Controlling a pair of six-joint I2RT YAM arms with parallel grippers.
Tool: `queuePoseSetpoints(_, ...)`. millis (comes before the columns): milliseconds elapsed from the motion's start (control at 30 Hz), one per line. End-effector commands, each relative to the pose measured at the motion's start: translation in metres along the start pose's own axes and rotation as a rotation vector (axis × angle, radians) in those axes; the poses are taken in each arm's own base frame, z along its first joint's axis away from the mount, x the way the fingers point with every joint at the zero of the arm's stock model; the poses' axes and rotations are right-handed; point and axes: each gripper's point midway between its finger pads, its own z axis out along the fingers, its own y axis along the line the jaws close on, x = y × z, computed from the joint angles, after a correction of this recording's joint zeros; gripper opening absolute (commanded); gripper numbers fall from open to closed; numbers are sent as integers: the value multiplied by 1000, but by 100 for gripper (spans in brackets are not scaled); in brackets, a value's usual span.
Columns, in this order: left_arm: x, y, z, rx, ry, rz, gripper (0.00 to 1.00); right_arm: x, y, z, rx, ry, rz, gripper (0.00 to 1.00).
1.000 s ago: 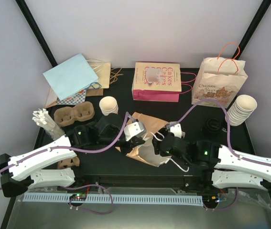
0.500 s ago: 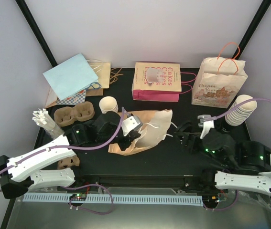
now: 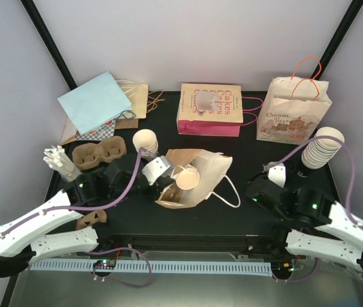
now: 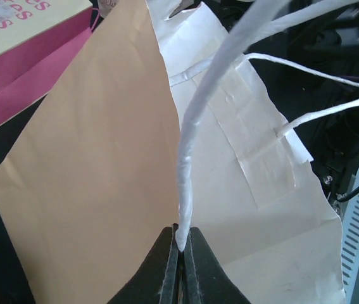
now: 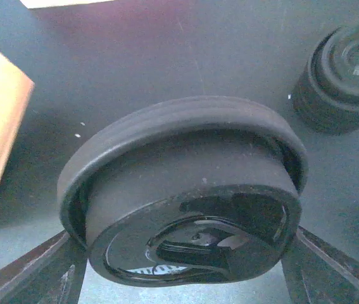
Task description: Pack the takeout coffee
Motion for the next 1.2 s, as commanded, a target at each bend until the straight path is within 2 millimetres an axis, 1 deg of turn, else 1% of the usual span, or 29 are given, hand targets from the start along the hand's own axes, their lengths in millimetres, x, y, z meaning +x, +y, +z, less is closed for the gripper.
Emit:
queuePoseSetpoints(0,16,8,-11,-30,14,-20,2,20,17,34,-21,94,-16,79)
queuePoseSetpoints(67,18,8,-15,-32,4,-20,2,26,18,48,-16,120,-14,79)
queuePoseSetpoints(133,21,9,-18,-37,6,-18,1,29,16,59,-6,136,5,78)
queuePoseSetpoints(300,27,9,-20,-33,14,-8,2,30,21,73,9,176,-1,79)
queuePoseSetpoints(367,26,8,-22,-27,6,-4,1,38,23,81,25,212,-14,81)
queuePoseSetpoints(567,18,3,-28,2,-40,17,2,67,31,109,20,303,-29,82)
queuePoseSetpoints(600,16,2,-29,8,-50,22,1,70,32,112,19,311,-29,83)
queuePoseSetpoints(633,15,1,-29,10,-56,26,1,71,32,113,21,316,-32,87)
queuePoseSetpoints(667,13,0,-30,15,-63,28,2,72,31,114,27,320,-34,96)
queuePoseSetpoints(700,13,0,-30,17,-64,32,2,71,31,113,34,322,-36,99)
queuePoseSetpoints(800,13,-2,-30,29,-63,37,2,56,32,102,31,286,-30,100)
queuePoseSetpoints(933,12,-5,-29,44,-64,41,2,18,34,70,-6,178,-11,100)
queuePoseSetpoints(1033,9,-6,-30,49,-76,44,2,-3,37,47,-37,144,-37,100)
queuePoseSetpoints(1067,8,-6,-30,52,-82,45,2,-8,40,39,-60,136,-54,99)
queuePoseSetpoints(1167,4,-8,-31,60,-94,48,2,-25,54,14,-180,95,-102,87)
